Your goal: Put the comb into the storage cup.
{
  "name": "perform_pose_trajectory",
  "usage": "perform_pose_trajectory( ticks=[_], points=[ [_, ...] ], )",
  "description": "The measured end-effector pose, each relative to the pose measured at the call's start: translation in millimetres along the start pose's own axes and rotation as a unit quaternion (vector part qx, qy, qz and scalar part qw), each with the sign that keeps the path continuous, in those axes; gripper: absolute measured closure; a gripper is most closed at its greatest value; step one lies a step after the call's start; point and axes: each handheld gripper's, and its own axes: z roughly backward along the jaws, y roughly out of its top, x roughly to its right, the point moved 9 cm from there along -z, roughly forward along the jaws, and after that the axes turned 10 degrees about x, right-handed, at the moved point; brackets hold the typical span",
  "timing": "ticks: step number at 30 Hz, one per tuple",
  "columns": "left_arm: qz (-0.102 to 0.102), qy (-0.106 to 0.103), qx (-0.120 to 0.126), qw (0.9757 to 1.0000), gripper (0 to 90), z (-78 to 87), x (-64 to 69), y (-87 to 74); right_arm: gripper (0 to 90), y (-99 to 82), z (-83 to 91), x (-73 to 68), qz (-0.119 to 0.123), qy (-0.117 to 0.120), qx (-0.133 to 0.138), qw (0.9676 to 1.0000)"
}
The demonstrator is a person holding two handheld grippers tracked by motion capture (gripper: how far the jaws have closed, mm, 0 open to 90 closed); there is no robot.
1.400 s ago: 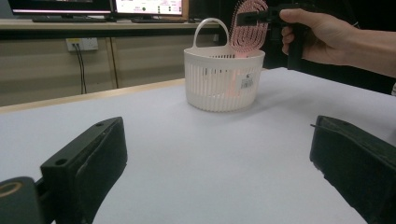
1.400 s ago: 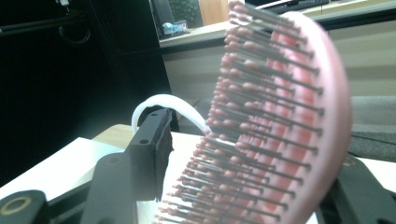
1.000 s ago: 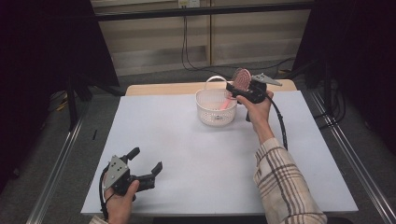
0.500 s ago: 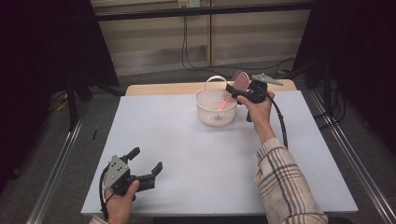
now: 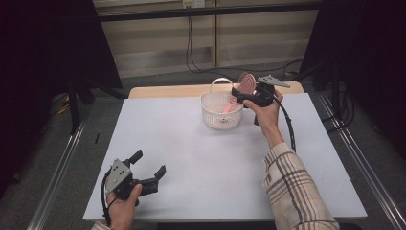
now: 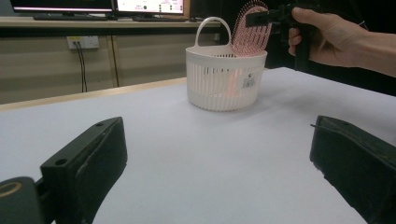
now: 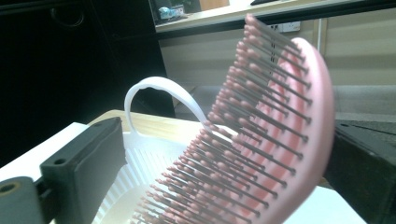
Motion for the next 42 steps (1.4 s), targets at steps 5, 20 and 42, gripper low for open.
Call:
perform_pose_trajectory(
  ticks=[5, 20, 42],
  points=[
    [0.002, 0.001, 0.002, 1.0000, 4.1, 0.4, 0.0, 0.5, 2.2, 5.8, 3.5, -6.3, 0.004, 0.002, 0.011, 0.9999],
    [0.001, 0.015, -0.002, 0.9999, 3.7, -0.6, -3.7, -0.8, 0.0, 7.7, 21.7, 2.6, 0.015, -0.011, 0.018, 0.9997],
    [0.003, 0.017, 0.001, 0.9998, 3.6, 2.0, -4.6, -0.4, 0.0, 11.7, 40.6, -1.7, 0.062, -0.020, 0.028, 0.9975]
  ],
)
